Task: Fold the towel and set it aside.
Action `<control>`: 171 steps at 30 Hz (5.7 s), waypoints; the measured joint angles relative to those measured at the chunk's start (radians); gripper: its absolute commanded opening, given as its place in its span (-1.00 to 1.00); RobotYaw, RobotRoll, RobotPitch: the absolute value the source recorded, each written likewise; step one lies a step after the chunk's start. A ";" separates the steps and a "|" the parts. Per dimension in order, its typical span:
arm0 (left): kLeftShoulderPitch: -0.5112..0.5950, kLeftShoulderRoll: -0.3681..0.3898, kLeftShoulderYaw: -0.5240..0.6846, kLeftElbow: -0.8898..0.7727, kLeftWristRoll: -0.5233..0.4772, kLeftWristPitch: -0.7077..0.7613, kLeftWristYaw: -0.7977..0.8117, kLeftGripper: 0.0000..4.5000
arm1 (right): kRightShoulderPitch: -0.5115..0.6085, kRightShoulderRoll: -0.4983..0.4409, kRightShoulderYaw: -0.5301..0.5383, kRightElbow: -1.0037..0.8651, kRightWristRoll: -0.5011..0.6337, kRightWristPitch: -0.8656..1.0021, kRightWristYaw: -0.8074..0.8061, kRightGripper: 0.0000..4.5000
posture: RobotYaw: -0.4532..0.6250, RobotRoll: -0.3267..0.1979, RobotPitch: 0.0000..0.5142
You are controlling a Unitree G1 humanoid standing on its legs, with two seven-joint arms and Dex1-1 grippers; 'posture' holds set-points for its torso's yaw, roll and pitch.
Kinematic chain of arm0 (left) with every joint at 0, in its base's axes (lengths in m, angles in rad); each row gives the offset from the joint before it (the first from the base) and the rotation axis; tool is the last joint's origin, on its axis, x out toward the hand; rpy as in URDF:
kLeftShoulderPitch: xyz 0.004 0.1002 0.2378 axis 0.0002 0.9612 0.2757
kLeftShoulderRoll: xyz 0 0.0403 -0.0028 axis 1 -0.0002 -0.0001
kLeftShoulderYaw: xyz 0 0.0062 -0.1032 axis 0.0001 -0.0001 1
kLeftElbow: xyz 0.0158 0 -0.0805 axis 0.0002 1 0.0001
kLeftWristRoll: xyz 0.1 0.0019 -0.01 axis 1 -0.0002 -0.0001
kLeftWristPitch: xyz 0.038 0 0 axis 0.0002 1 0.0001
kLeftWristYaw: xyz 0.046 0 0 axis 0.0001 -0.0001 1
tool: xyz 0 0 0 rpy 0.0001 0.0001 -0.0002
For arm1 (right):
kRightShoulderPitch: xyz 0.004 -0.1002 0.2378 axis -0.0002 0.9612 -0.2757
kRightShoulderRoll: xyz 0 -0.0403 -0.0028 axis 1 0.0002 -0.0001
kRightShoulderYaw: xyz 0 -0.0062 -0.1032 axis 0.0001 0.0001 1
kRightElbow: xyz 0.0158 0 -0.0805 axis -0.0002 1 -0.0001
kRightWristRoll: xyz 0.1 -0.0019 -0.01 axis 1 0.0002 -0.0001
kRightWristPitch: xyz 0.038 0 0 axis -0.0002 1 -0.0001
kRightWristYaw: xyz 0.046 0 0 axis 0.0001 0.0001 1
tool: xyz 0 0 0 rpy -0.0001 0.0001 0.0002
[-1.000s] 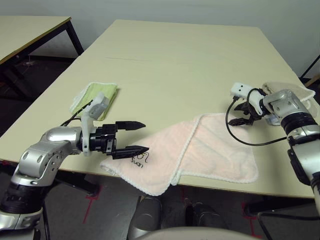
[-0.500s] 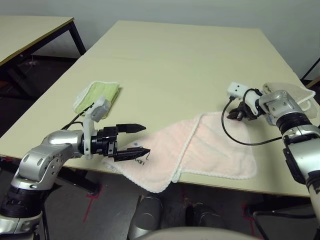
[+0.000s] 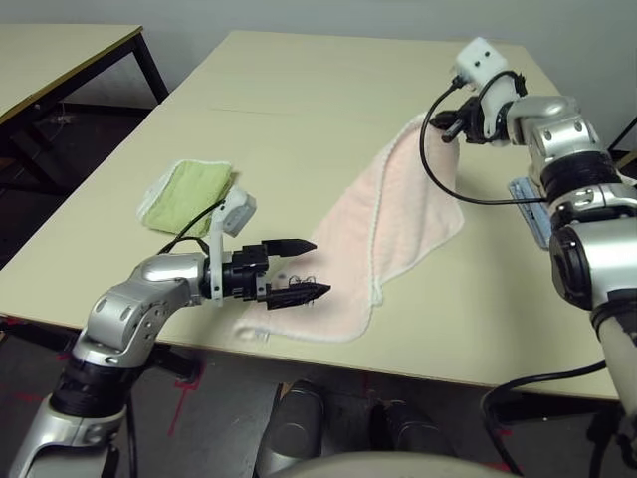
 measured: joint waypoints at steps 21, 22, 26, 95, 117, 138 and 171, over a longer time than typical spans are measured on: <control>-0.299 -0.273 -0.254 0.298 0.251 0.085 0.221 1.00 | -0.100 0.024 -0.026 0.105 -0.013 0.001 -0.212 -0.99 | 0.23 0.25 -0.60; -0.307 -0.288 -0.255 0.312 0.253 0.093 0.222 1.00 | -0.100 0.030 -0.026 0.109 -0.014 -0.001 -0.218 -0.99 | 0.22 0.25 -0.60; -0.333 -0.305 -0.284 0.330 0.255 0.155 0.212 1.00 | -0.101 0.048 -0.026 0.112 -0.014 -0.009 -0.234 -0.99 | 0.20 0.25 -0.61; -0.489 0.099 -0.076 0.317 0.172 0.426 -0.031 -0.99 | 0.015 -0.124 -0.026 -0.016 -0.004 0.089 0.187 -1.00 | 0.23 0.25 -0.65; -1.074 -0.018 -0.012 1.273 0.501 -0.566 0.165 -0.99 | -0.119 -0.092 -0.173 0.078 0.083 -0.216 -0.138 -1.00 | 0.19 0.25 -0.60; -0.294 0.146 -0.083 0.555 0.447 -0.282 -0.311 -0.99 | 0.869 -0.346 -0.139 -0.849 0.356 0.501 0.432 -1.00 | 0.14 0.25 -0.51; 0.097 0.417 -0.028 0.129 0.416 -0.178 -0.367 0.99 | 1.108 -0.605 -0.084 -1.138 0.496 0.595 0.577 -1.00 | 0.14 0.25 -0.41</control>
